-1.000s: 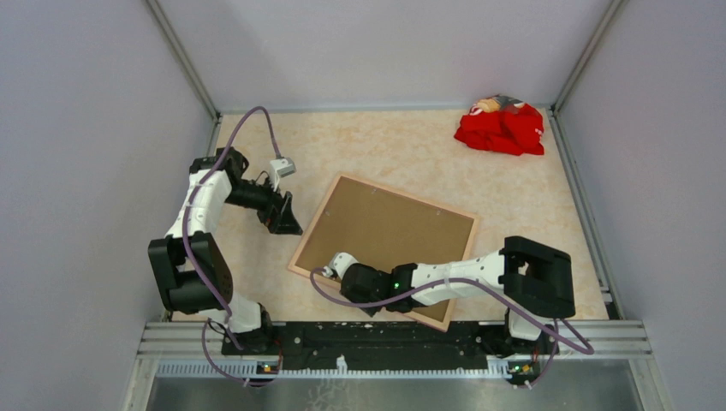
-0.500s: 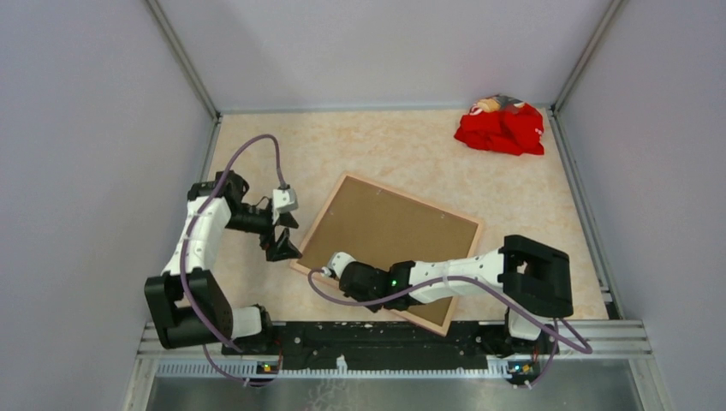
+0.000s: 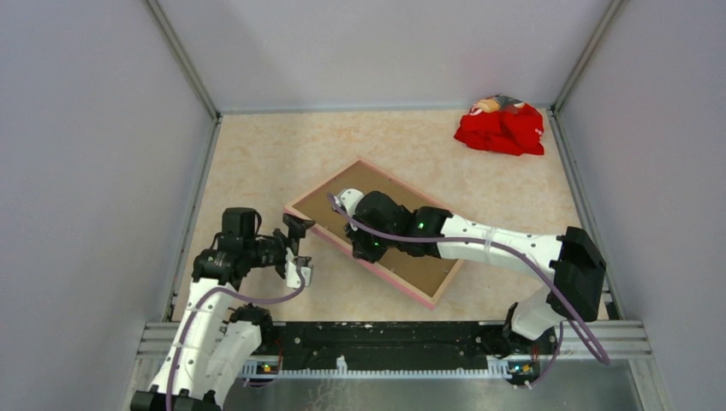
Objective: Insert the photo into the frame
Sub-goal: Turn over the photo frame at the center of the board.
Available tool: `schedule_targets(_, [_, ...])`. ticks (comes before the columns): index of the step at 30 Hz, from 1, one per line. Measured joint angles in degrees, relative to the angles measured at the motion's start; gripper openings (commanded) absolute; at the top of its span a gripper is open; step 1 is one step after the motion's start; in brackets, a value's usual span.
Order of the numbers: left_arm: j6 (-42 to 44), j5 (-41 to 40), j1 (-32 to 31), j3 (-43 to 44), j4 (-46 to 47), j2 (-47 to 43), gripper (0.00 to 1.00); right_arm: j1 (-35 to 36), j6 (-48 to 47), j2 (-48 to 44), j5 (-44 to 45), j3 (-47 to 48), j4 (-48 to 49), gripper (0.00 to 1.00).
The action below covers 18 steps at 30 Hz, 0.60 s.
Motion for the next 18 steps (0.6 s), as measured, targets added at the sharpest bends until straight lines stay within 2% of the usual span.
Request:
schedule_targets(4, [1.44, -3.96, -5.27, -0.66, 7.63, 0.02, 0.86, -0.46, 0.0, 0.0, -2.91, 2.67, -1.7, 0.0])
schedule_targets(9, [2.78, -8.15, -8.48, -0.7, 12.74, 2.29, 0.71, -1.2, 0.0, 0.0, -5.53, 3.45, -3.13, 0.0])
schedule_targets(14, [4.44, -11.06, -9.53, -0.7, 13.25, 3.61, 0.66, -2.43, 0.17, -0.04, -7.37, 3.89, -3.48, 0.0])
schedule_targets(17, [5.22, -12.28, -9.81, -1.05, 13.88, 3.28, 0.52, -3.45, 0.26, -0.07, -8.48, 4.59, -3.85, 0.0])
schedule_targets(18, [5.31, -12.66, -9.88, -1.55, 14.73, 2.95, 0.41, -3.76, 0.33, -0.07, -8.74, 4.87, -3.89, 0.0])
